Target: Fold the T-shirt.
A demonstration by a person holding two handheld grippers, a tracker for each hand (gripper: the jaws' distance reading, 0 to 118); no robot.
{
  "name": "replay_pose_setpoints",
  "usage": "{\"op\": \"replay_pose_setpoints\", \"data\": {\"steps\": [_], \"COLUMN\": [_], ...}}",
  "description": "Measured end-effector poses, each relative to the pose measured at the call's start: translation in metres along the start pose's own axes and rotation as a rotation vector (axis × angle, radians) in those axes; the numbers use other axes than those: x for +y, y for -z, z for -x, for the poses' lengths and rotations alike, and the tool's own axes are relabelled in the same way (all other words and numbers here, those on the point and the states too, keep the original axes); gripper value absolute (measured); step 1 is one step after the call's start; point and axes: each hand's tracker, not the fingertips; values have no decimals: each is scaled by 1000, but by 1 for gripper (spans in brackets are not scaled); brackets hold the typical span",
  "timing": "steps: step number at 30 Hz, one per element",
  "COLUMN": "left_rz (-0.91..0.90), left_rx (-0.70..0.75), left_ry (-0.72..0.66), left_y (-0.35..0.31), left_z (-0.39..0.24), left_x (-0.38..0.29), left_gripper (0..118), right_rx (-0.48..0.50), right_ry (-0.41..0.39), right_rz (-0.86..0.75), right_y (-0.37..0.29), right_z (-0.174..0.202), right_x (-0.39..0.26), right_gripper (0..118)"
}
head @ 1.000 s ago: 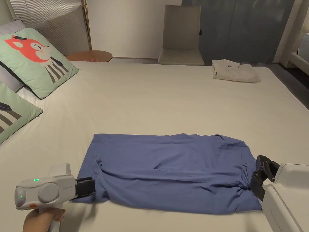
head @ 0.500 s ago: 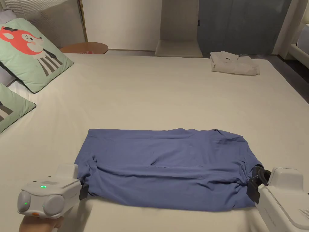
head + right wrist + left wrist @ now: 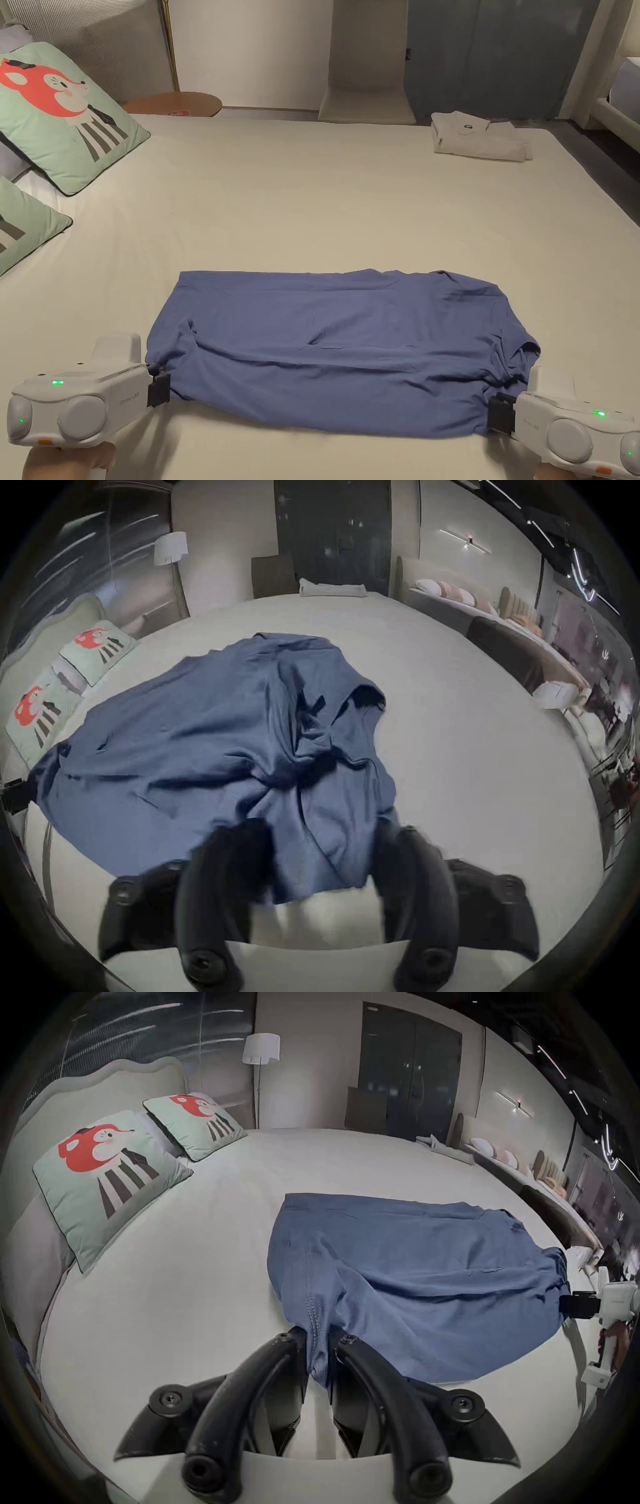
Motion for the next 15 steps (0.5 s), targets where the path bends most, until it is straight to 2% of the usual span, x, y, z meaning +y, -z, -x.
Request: {"op": "replay_pose_setpoints", "data": {"steps": [1,2,3,5,8,13,15], "left_rz": [4,5,5,15,20,35,45], "left_rx": [3,7,9,8,0,-11,-15], "left_ry": [-3,-10,-18,-52,-99,-142,-146], "left_y": [-1,-2,-3,-5,-16,-46,-58], "left_z": [1,2,4,10,18,30,33], "left_x": [-2,-5,-7,-10,-20,-51,-67], "left_gripper": [6,6,6,6,6,6,6], "right_rx": [25,60,69,64,77,93,90], "right_ry": [1,19,44,23,58,49,52], "right_rz": [-25,-32,-33,-63,-114,-150,-151], "right_y": [-7,-12,-19,-33,-57,-111,-114], "right_z": [-2,-5,-4,-6,-13,-15,-19], "right_x": [0,1,0,-1,-4,-29,-45], "right_gripper": [19,10,10,10,10,10,10]}}
